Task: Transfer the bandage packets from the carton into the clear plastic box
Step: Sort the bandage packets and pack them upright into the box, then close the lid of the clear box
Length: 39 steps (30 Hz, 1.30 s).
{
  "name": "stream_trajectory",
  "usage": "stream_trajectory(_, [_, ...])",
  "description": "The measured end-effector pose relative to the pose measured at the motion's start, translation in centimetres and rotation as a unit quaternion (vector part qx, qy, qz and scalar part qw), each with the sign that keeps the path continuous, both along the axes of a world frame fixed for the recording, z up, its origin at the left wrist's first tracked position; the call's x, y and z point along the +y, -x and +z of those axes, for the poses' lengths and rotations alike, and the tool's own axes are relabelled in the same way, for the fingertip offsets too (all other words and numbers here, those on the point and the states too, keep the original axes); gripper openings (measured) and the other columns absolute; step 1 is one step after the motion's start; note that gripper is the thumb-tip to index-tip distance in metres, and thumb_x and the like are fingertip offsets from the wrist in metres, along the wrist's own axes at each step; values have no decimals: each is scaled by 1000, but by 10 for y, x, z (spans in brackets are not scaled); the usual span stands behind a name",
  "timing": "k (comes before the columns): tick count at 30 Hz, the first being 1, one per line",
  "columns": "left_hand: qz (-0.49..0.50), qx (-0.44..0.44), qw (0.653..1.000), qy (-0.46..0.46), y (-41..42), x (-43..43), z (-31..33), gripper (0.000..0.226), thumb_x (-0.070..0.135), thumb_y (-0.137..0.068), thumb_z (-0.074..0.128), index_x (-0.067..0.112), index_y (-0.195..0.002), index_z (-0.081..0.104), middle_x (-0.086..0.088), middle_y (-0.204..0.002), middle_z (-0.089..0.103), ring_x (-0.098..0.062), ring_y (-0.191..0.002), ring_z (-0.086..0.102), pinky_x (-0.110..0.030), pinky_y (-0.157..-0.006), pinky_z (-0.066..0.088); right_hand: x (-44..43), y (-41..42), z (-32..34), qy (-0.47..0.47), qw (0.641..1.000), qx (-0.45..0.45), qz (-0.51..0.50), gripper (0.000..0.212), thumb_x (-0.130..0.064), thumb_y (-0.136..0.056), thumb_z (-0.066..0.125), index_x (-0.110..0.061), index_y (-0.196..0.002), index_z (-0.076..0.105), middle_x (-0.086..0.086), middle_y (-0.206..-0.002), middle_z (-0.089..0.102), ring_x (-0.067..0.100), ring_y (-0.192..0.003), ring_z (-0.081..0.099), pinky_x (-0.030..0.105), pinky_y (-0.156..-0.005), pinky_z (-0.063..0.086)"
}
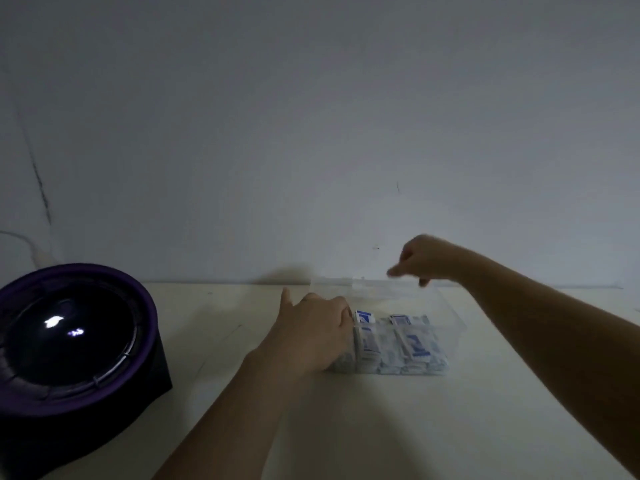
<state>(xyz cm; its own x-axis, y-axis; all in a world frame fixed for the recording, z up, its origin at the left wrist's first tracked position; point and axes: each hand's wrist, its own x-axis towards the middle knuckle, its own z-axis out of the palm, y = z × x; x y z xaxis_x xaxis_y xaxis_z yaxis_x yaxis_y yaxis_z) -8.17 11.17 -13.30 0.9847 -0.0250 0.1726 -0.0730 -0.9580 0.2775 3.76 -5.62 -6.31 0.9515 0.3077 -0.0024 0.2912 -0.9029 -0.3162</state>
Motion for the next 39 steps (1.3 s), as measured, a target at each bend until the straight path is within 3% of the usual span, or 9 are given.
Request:
stream_trajectory(3, [-8,-7,1000,17,2,0,-2,33,31,-99,23,27,-106,54,4,-102,63,-17,-108,50,-49,-115,11,-23,-18,-23,-58,992,-80,-84,51,-38,-90,57,9,-107,62,21,-107,66,29,-89,62,33,-76,48])
stream_trajectory(5, [-8,-12,1000,16,3,0,-4,32,31,-100,23,25,-105,55,3,-99,63,-17,-105,51,-47,-114,14,-34,-24,-46,-145,978,25,-150,58,-44,-93,50,7,-119,52,21,-112,59,32,-91,57,36,-77,47])
stream_trajectory(8, [-11,-22,999,21,5,-1,-2,32,31,-99,25,23,-103,56,2,-97,63,-18,-100,50,-44,-109,24,-39,-29,-64,-345,888,236,-192,48,-48,-93,48,-5,-115,47,16,-97,57,27,-78,55,33,-68,46])
stream_trajectory(11, [-16,-10,998,53,9,2,3,31,32,-98,31,20,-98,59,1,-96,63,-18,-93,54,-36,-93,40,-38,-35,-69,-420,839,300,-171,31,-38,-95,47,-9,-102,54,11,-88,63,23,-73,57,31,-63,44])
stream_trajectory(19, [-80,23,988,130,10,20,14,20,40,-90,58,23,-80,64,8,-81,66,-3,-68,55,-21,-64,42,-33,-28,-63,-502,820,248,-118,5,-4,-92,53,-6,-90,56,13,-107,56,24,-90,55,41,-94,42])
stream_trajectory(23, [-79,10,990,118,10,18,12,22,41,-89,59,28,-72,59,11,-72,59,-1,-62,52,-21,-62,43,-29,-24,-51,-543,817,171,-95,31,0,-87,59,-4,-117,53,13,-107,55,24,-99,53,39,-94,42])
stream_trajectory(29, [-73,0,992,108,11,16,11,25,41,-88,58,22,-73,62,5,-75,64,-8,-66,55,-27,-65,46,-26,-3,-17,-465,885,-34,-1,34,-12,-85,65,-12,-118,58,0,-93,64,17,-94,60,37,-95,47])
stream_trajectory(33, [-56,-13,996,71,13,11,13,25,41,-88,57,19,-79,64,5,-80,66,-13,-79,62,-33,-76,49,-36,28,-10,-317,928,-184,72,25,-14,-84,68,-16,-109,66,-8,-94,66,6,-87,62,10,-76,42])
stream_trajectory(39, [-51,-80,994,62,36,4,46,8,32,-86,61,27,-85,67,15,-83,65,-5,-80,62,-33,-80,52,-53,65,-26,-92,970,-183,129,47,-25,-84,68,-24,-129,54,-6,-129,56,7,-113,51,18,-94,35])
